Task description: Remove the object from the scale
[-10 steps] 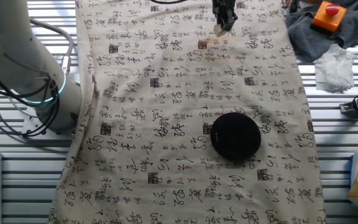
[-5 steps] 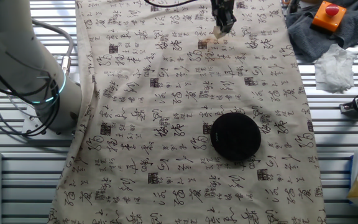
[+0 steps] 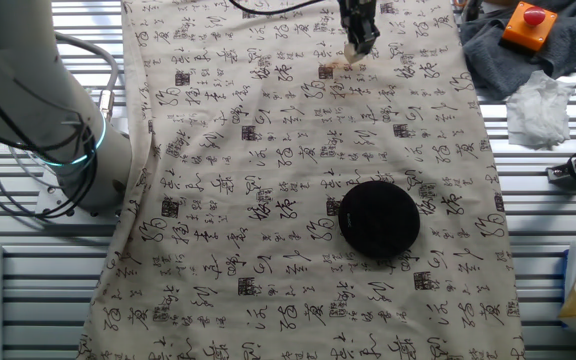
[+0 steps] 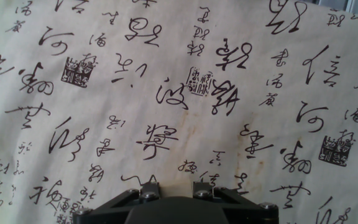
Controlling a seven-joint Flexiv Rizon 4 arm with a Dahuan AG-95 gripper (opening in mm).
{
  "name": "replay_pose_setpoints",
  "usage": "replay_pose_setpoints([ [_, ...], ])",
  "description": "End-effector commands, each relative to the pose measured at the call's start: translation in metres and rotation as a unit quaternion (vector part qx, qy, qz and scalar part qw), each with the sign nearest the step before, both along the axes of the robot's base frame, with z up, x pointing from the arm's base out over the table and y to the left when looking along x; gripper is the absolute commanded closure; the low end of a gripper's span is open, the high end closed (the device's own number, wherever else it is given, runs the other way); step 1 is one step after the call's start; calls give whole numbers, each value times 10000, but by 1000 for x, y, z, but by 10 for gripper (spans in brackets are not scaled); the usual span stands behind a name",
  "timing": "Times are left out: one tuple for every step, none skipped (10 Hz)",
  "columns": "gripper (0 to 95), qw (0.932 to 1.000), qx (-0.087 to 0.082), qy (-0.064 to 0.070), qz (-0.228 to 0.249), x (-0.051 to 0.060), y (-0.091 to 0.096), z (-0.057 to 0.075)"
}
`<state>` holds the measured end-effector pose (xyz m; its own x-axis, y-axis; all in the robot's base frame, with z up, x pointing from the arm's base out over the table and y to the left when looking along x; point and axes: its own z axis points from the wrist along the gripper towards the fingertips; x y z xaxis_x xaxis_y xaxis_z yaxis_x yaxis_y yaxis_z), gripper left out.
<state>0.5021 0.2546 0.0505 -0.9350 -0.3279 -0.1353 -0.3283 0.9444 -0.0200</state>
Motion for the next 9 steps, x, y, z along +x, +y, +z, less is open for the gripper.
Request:
replay_pose_setpoints([
  [950,10000,-3,-19,15,2,1,0],
  [760,10000,-8,-53,44,3,2,0],
  [760,10000,-11,-57,46,3,2,-1],
  [760,10000,-14,-71,47,3,2,-2],
  [760,10000,-19,-83,45,4,3,-4],
  [760,9999,-21,-93,46,4,3,-5],
  [760,9999,-25,-96,42,5,4,-6],
  [760,9999,-36,-101,42,5,4,-7],
  [760,9999,-32,-119,35,5,5,-9],
])
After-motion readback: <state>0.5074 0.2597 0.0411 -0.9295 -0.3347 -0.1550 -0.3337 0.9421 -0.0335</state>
